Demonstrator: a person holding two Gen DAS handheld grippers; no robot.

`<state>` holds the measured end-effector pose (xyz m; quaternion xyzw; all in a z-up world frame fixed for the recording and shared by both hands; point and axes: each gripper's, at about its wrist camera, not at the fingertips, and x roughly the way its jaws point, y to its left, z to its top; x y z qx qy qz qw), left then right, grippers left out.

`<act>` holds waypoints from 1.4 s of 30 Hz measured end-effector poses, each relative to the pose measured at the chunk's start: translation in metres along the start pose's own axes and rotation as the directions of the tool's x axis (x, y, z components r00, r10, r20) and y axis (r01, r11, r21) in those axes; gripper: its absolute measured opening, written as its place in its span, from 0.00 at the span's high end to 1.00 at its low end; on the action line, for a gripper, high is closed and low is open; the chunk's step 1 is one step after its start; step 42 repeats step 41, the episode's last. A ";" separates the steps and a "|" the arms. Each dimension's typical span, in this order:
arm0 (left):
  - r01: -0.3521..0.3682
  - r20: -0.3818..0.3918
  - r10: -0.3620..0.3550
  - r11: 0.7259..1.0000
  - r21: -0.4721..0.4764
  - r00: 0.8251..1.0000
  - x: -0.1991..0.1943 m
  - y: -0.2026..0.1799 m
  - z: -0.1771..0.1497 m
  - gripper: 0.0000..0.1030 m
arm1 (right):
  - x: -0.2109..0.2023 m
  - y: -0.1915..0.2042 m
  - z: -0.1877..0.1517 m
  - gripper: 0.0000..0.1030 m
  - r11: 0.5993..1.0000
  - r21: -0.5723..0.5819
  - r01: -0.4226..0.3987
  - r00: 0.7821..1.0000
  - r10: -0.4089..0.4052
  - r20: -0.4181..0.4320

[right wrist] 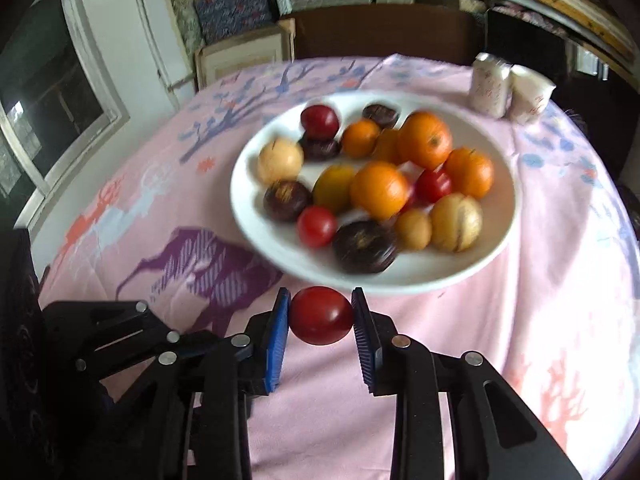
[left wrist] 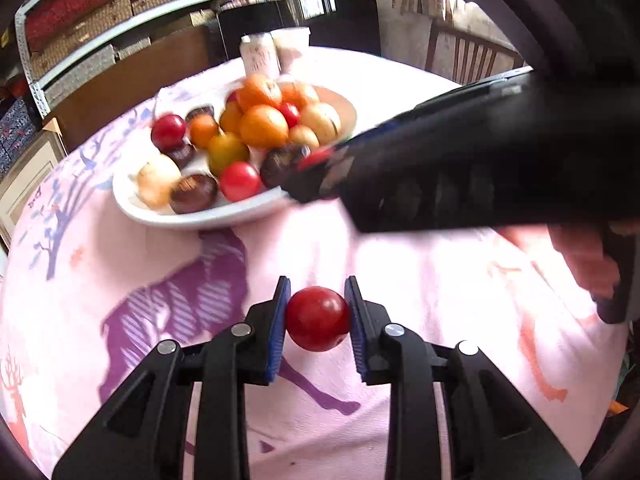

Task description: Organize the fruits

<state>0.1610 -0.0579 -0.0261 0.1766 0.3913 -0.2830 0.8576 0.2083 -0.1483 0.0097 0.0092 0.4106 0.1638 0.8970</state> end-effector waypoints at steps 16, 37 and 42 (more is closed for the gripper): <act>-0.250 0.099 0.281 0.936 -0.249 0.955 0.037 0.096 0.077 0.15 | 0.024 -0.048 0.067 0.26 0.976 0.035 0.215 0.956 -0.218 0.196; -0.266 0.234 0.408 0.843 -0.468 0.882 -0.050 0.092 0.008 0.04 | -0.037 -0.023 -0.025 0.04 0.913 0.218 0.345 0.867 -0.399 0.299; -0.224 0.237 0.380 0.838 -0.498 0.894 -0.053 0.097 -0.002 0.04 | -0.039 -0.017 -0.026 0.04 0.889 0.227 0.397 0.834 -0.453 0.315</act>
